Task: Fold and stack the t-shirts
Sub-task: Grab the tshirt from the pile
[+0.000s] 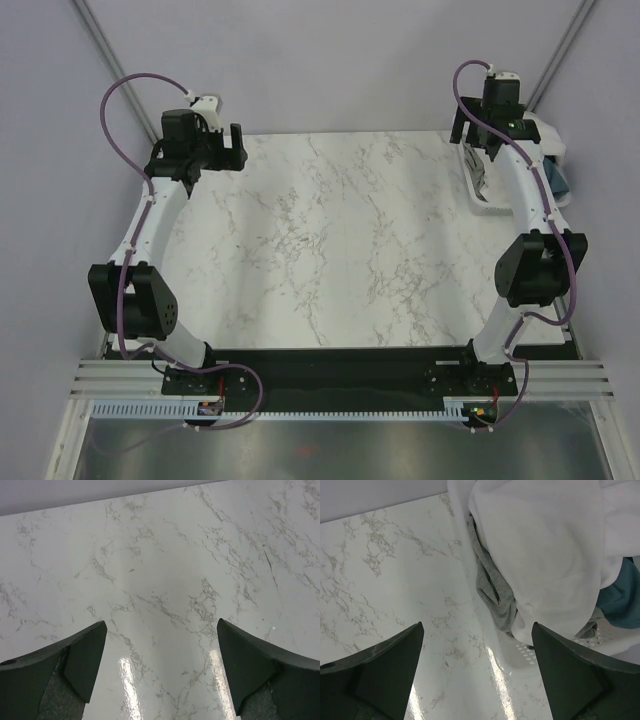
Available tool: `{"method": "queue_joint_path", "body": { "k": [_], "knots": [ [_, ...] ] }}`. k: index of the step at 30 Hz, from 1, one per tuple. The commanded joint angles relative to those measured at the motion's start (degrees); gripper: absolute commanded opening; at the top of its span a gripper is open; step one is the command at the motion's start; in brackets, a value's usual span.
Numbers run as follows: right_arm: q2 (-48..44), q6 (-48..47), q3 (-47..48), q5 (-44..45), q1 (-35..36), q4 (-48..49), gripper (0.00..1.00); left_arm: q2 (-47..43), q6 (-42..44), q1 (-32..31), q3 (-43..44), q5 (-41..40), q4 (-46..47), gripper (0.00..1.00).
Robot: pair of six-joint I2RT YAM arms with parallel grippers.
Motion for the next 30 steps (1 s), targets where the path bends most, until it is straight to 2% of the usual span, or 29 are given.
{"method": "queue_joint_path", "body": {
  "k": [1,4,7,9,11,16,18,22,24,25,27,30],
  "knots": [
    [-2.99,-1.22,0.23,3.98,0.14,0.71,0.98,-0.32,-4.67,0.2,0.16,-3.25,1.93,1.0],
    [-4.31,-5.96,0.67,7.59,0.05,0.98,0.98,-1.2,-6.81,0.2,-0.37,0.69,2.2,1.0],
    [-6.15,-15.59,-1.43,4.19,-0.13,1.5,0.98,-0.68,-3.13,0.2,0.24,8.6,2.2,1.0],
    [-8.17,-19.4,-5.29,2.68,-0.13,3.51,0.98,-0.15,1.88,0.11,0.69,12.11,2.89,0.96],
    [-8.27,-20.55,-7.85,3.2,-0.3,8.35,0.98,0.29,3.56,-0.33,-0.1,8.65,4.48,0.95],
    [-3.09,-15.47,-3.38,0.31,-0.83,7.48,0.98,0.03,1.63,-0.33,0.34,4.23,3.87,0.92],
    [-0.71,-11.6,-2.67,-2.06,-0.92,8.09,0.98,0.21,2.33,-0.33,0.51,5.44,3.69,0.92],
    [3.94,-10.19,-2.15,-2.69,-1.18,9.94,0.98,4.59,5.76,-0.33,5.06,7.83,3.34,0.94],
    [7.19,-9.4,0.31,-1.38,-1.88,10.03,0.98,9.23,2.44,-0.33,11.82,4.24,0.8,0.96],
    [8.42,-9.05,1.97,-0.76,-2.15,10.03,0.98,10.83,-2.36,-0.33,16.46,2.22,-0.51,0.96],
    [11.15,-9.39,3.13,-0.23,-2.76,10.12,0.98,12.16,-5.14,-0.77,17.12,1.32,-2.02,1.0],
    [14.67,-9.4,5.76,0.74,-3.55,10.2,0.98,13.29,1.35,-2.35,14.75,3.07,-2.19,1.0]
  ]
}}
